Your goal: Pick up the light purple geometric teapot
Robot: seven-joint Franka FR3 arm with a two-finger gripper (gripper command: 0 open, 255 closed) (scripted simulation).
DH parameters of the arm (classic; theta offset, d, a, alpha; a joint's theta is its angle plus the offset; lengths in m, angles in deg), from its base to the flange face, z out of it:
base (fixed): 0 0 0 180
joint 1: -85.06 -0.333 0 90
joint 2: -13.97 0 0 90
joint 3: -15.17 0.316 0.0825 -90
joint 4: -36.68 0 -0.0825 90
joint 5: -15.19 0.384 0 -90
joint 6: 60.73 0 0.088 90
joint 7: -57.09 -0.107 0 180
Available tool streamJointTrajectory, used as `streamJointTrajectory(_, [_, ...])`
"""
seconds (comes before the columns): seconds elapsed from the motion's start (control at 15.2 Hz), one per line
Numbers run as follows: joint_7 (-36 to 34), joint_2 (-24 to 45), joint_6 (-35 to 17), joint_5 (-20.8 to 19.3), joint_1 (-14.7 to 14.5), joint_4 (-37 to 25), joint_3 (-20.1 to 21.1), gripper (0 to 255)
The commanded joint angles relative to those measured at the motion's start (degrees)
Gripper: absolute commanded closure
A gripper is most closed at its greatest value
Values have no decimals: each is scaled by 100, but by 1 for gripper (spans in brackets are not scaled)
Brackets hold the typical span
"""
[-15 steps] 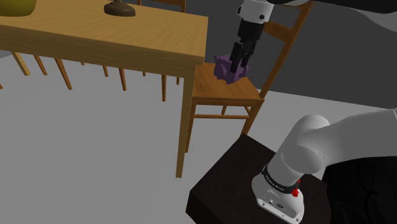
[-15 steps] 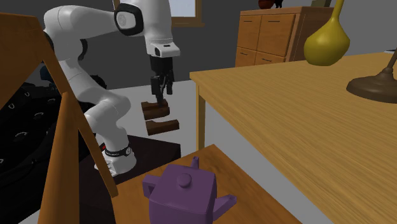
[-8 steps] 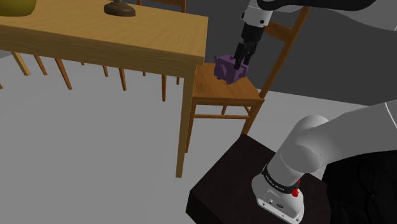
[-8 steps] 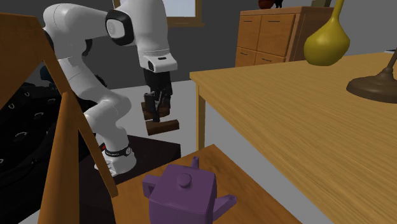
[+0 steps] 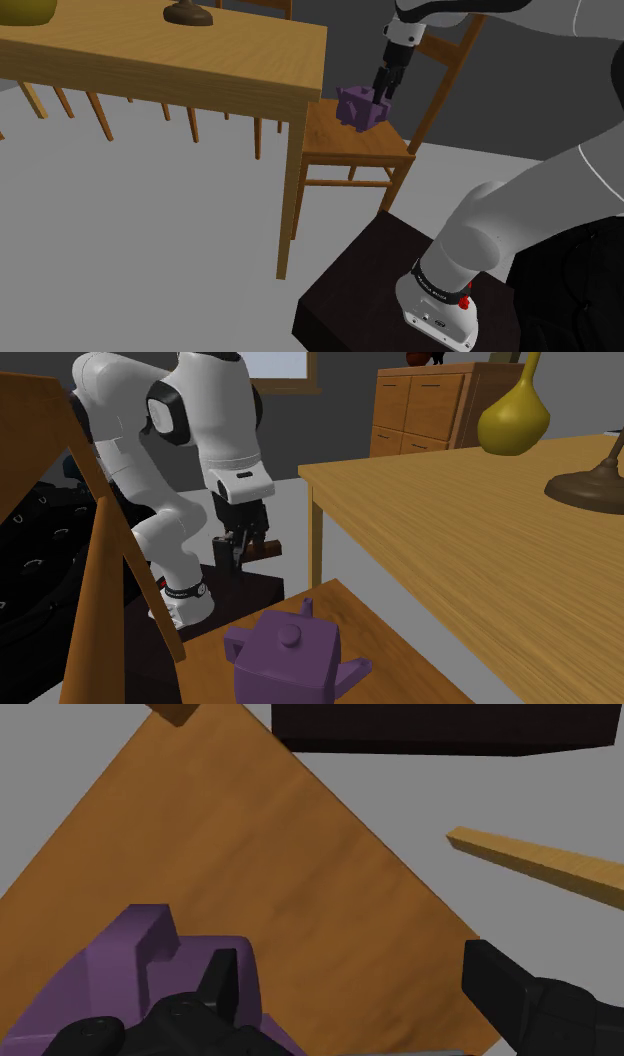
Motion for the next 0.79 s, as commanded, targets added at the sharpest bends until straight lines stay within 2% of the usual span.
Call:
streamJointTrajectory(0.0, [274,299,-132,28,42,-175,-242,0])
streamJointTrajectory(0.46, [1226,1565,-386,475,163,-1115,-990,0])
streamJointTrajectory(0.73, [1241,1583,-693,480,176,-823,-1001,0])
